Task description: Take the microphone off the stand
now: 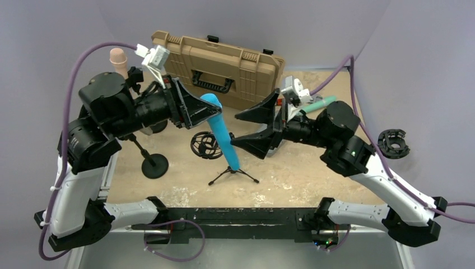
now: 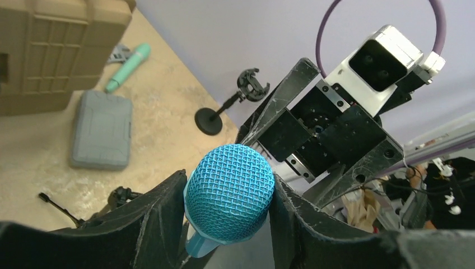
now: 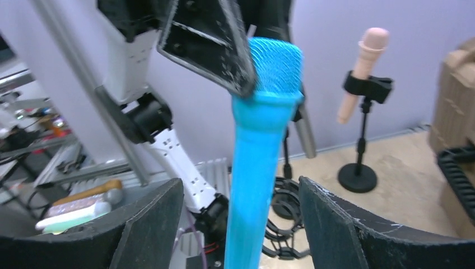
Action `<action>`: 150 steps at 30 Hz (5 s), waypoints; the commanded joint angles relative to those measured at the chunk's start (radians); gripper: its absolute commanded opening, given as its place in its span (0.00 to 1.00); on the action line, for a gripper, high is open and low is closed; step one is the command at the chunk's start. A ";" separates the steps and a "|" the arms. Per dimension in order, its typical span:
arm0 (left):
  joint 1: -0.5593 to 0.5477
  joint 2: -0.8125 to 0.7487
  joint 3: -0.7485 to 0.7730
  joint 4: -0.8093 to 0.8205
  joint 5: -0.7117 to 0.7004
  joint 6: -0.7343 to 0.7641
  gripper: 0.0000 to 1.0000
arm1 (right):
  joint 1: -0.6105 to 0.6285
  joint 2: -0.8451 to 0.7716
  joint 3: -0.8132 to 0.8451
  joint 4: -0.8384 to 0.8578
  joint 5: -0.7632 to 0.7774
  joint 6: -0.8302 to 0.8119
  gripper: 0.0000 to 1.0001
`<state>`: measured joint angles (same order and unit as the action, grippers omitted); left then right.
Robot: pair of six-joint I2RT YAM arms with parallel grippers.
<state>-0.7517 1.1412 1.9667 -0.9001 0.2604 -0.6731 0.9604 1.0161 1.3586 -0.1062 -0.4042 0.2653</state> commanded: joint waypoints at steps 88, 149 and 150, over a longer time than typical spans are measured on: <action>0.008 -0.493 -0.517 -0.039 -0.125 0.024 1.00 | -1.062 0.871 -0.065 -0.180 0.712 0.846 0.02; 0.008 -0.293 -0.526 -0.011 -0.249 0.269 1.00 | -0.210 0.025 -1.038 0.803 -0.089 0.702 0.92; 0.008 -0.292 -0.524 -0.019 -0.247 0.266 1.00 | -0.208 0.017 -1.052 0.832 -0.088 0.710 0.92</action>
<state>-0.7464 0.8680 1.4231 -0.9119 0.0216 -0.4255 0.7364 1.0492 0.3408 0.5076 -0.5114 0.8963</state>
